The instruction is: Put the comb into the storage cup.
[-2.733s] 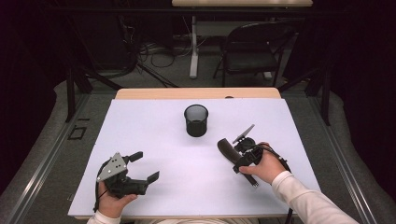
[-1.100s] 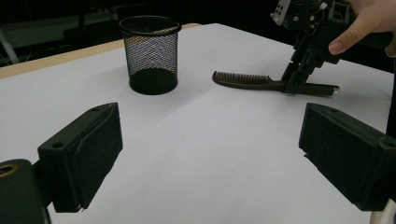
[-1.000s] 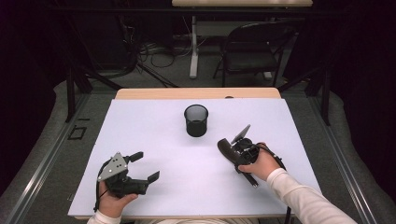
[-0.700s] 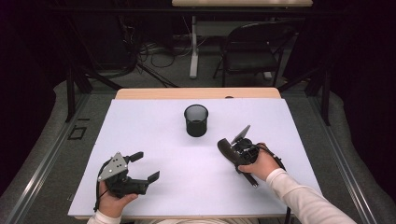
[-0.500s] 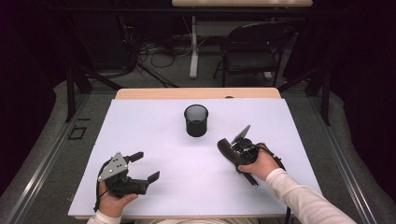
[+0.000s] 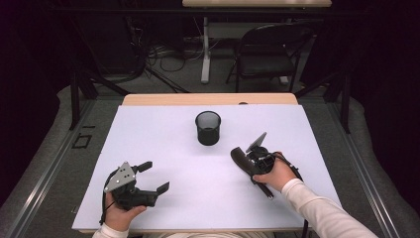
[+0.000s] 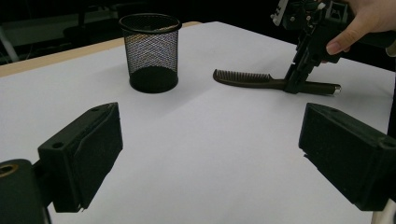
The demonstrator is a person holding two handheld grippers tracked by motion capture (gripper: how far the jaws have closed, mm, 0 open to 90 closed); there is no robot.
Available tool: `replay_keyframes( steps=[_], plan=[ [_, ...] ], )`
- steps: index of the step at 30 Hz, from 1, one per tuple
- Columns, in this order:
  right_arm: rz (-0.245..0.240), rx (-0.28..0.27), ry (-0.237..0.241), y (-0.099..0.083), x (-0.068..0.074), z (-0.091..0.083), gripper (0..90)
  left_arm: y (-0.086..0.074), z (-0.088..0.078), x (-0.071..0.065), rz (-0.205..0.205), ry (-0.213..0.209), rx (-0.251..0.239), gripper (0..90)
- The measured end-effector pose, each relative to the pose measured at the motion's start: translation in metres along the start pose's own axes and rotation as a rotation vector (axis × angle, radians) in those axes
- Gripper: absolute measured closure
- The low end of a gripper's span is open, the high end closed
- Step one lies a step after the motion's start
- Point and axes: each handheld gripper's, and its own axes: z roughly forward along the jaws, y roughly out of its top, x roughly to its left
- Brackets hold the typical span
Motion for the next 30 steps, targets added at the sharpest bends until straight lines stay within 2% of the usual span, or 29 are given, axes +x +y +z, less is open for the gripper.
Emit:
replay_keyframes(
  steps=[5, 28, 29, 30],
  plan=[
    [0.013, 0.005, 0.004, 0.0002, 0.0002, 0.0001, 72.0, -0.0001, 0.0000, 0.0000, 0.000, 0.001, -0.001, 6.3],
    [0.005, -0.004, 0.013, -0.0009, 0.0007, -0.0027, 72.4, -0.0003, 0.0003, 0.0004, 0.000, 0.006, 0.003, 6.3],
    [0.009, -0.031, 0.025, -0.0017, 0.0004, -0.0015, 72.4, -0.0004, 0.0003, 0.0005, -0.001, 0.006, 0.003, 6.3],
    [0.029, -0.086, 0.045, -0.0033, 0.0009, 0.0016, 72.4, -0.0004, 0.0003, 0.0002, 0.000, 0.013, 0.002, 6.4]
  ],
)
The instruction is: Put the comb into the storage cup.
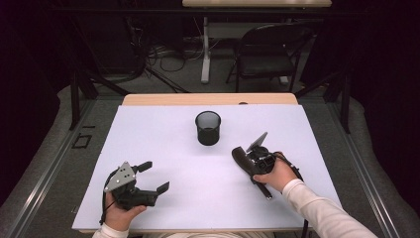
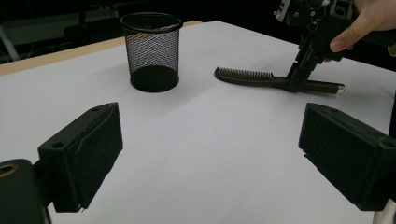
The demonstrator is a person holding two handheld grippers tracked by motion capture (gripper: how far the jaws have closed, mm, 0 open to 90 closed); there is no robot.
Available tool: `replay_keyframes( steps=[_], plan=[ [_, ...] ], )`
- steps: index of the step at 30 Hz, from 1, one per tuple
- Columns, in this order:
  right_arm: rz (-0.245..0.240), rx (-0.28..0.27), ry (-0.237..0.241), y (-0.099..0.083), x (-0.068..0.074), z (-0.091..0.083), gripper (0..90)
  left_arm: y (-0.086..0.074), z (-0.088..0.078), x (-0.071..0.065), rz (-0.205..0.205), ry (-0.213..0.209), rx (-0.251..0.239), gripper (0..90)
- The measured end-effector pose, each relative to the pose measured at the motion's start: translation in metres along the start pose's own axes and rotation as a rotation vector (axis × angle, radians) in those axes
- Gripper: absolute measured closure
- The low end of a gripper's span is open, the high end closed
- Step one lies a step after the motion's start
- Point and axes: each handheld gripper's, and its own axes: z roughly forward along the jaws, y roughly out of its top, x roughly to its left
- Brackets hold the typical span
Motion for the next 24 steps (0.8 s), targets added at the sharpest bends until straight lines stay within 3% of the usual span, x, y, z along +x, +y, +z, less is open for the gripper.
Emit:
replay_keyframes(
  steps=[1, 6, 7, 8, 10, 12, 14, 18, 23, 24],
  plan=[
    [0.012, -0.001, 0.003, 0.000, 0.000, -0.001, 72.4, 0.000, 0.000, 0.000, -0.001, -0.007, 0.001, 6.3],
    [-0.026, 0.080, -0.027, 0.002, -0.002, -0.010, 72.4, 0.000, 0.000, 0.000, -0.001, -0.007, 0.001, 6.4],
    [-0.021, 0.038, -0.009, 0.001, -0.003, -0.008, 72.4, 0.000, 0.000, 0.000, -0.002, 0.001, 0.000, 6.3],
    [0.010, -0.054, 0.025, -0.002, -0.002, -0.002, 72.4, 0.000, 0.000, 0.000, -0.001, 0.000, 0.000, 6.3],
    [0.026, -0.035, 0.022, -0.002, -0.002, -0.005, 72.4, 0.000, 0.000, 0.001, -0.002, -0.007, 0.002, 6.3],
    [-0.010, 0.030, -0.006, 0.000, -0.004, -0.011, 72.5, 0.000, 0.000, 0.001, -0.003, -0.008, 0.003, 6.3],
    [-0.025, 0.058, -0.020, 0.001, -0.004, -0.015, 72.5, 0.000, 0.000, 0.001, -0.004, -0.007, 0.003, 6.3],
    [-0.015, -0.001, -0.002, 0.000, -0.004, -0.015, 72.5, 0.000, 0.000, 0.001, -0.005, -0.006, 0.002, 6.3],
    [-0.024, 0.013, -0.008, 0.001, -0.004, -0.020, 72.4, 0.000, 0.001, 0.001, -0.007, -0.001, 0.004, 6.4],
    [-0.021, -0.023, 0.003, 0.000, -0.004, -0.019, 72.5, 0.000, 0.001, 0.001, -0.007, -0.001, 0.004, 6.3]
  ],
)
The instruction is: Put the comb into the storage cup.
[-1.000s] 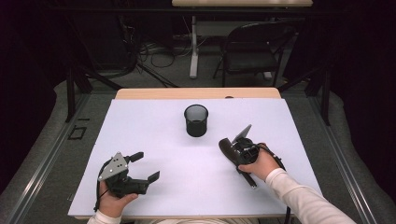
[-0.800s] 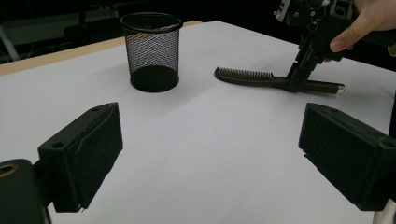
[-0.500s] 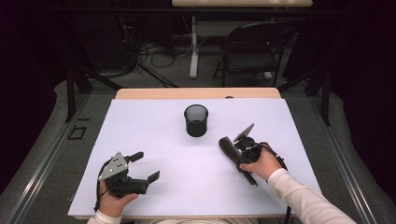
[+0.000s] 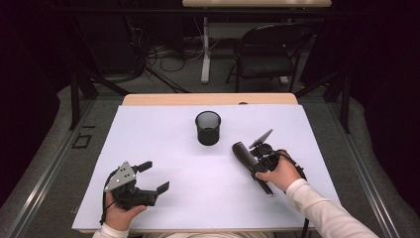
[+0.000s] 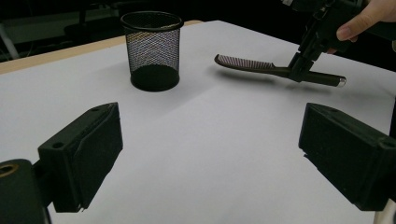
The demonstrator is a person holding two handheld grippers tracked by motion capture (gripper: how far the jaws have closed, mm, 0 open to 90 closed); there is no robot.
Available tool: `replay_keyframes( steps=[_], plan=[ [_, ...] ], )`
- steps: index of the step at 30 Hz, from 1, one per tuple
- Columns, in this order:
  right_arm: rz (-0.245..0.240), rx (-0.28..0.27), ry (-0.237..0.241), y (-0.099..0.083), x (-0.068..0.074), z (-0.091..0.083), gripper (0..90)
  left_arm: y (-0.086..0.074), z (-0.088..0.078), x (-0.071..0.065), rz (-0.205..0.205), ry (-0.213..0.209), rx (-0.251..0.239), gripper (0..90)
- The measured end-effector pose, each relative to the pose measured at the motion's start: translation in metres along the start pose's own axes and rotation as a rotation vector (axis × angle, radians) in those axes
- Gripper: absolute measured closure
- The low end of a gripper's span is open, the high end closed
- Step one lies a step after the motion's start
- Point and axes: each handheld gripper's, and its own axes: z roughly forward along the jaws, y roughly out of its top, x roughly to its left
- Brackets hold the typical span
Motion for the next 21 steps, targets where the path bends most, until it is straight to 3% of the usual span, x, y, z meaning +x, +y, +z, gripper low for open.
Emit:
replay_keyframes(
  steps=[7, 12, 13, 14, 15, 16, 21],
  plan=[
    [-0.027, -0.001, 0.007, 0.001, 0.000, -0.008, 72.5, 0.000, 0.000, 0.000, 0.000, 0.001, 0.002, 6.9],
    [-0.024, -0.050, 0.016, 0.001, 0.000, -0.010, 72.5, 0.000, 0.000, 0.000, 0.001, 0.001, 0.002, 6.9],
    [-0.038, -0.019, 0.001, 0.002, 0.000, -0.013, 72.5, 0.000, 0.000, 0.000, 0.001, 0.002, 0.002, 6.9],
    [-0.031, -0.053, 0.016, 0.001, 0.000, -0.012, 72.5, 0.000, 0.000, 0.000, 0.001, 0.002, 0.002, 6.9],
    [-0.013, -0.134, 0.038, 0.000, 0.000, -0.008, 72.5, 0.000, 0.000, 0.001, 0.000, -0.009, -0.001, 6.9],
    [-0.037, -0.059, 0.013, 0.002, -0.001, -0.014, 72.5, 0.000, 0.000, 0.000, 0.000, 0.002, 0.002, 6.9],
    [-0.038, -0.094, 0.019, 0.002, 0.000, -0.020, 72.5, 0.000, 0.000, 0.001, 0.000, -0.007, 0.001, 6.9]
  ],
)
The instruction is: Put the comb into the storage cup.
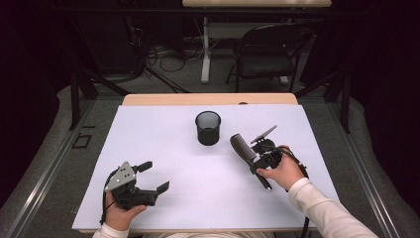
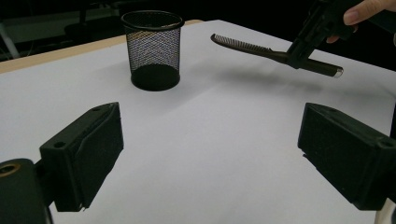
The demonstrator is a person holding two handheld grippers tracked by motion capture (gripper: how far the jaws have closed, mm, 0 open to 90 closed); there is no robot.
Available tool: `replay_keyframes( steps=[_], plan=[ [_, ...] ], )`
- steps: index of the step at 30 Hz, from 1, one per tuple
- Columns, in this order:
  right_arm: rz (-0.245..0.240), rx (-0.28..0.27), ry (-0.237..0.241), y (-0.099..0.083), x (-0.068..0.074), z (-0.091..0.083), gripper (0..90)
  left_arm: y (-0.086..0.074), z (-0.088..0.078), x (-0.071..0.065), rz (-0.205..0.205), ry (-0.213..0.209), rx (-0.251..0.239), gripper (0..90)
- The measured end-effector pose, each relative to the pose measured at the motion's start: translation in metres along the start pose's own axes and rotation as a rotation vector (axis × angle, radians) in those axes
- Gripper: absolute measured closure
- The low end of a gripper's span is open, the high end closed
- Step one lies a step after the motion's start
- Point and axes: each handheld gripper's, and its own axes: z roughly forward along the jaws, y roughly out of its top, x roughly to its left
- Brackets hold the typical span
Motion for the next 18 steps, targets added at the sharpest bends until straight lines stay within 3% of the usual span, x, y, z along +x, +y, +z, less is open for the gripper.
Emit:
replay_keyframes(
  steps=[2, 3, 4, 7, 18],
  plan=[
    [-0.001, 0.011, 0.001, 0.001, 0.001, -0.004, 72.5, 0.000, 0.000, 0.000, -0.001, 0.001, 0.000, 6.9],
    [-0.013, -0.002, 0.002, 0.001, 0.000, -0.004, 72.5, 0.000, 0.000, 0.000, 0.000, 0.001, 0.000, 6.9],
    [0.005, -0.036, 0.013, 0.000, 0.001, -0.003, 72.5, 0.000, 0.000, 0.000, 0.000, 0.001, 0.000, 6.9],
    [-0.011, -0.031, 0.010, 0.000, 0.001, -0.006, 72.6, 0.000, 0.000, 0.000, 0.001, 0.002, 0.000, 6.9],
    [-0.026, -0.163, 0.036, -0.001, 0.004, -0.015, 72.6, 0.000, 0.000, 0.000, 0.006, 0.006, -0.002, 6.9]
  ],
)
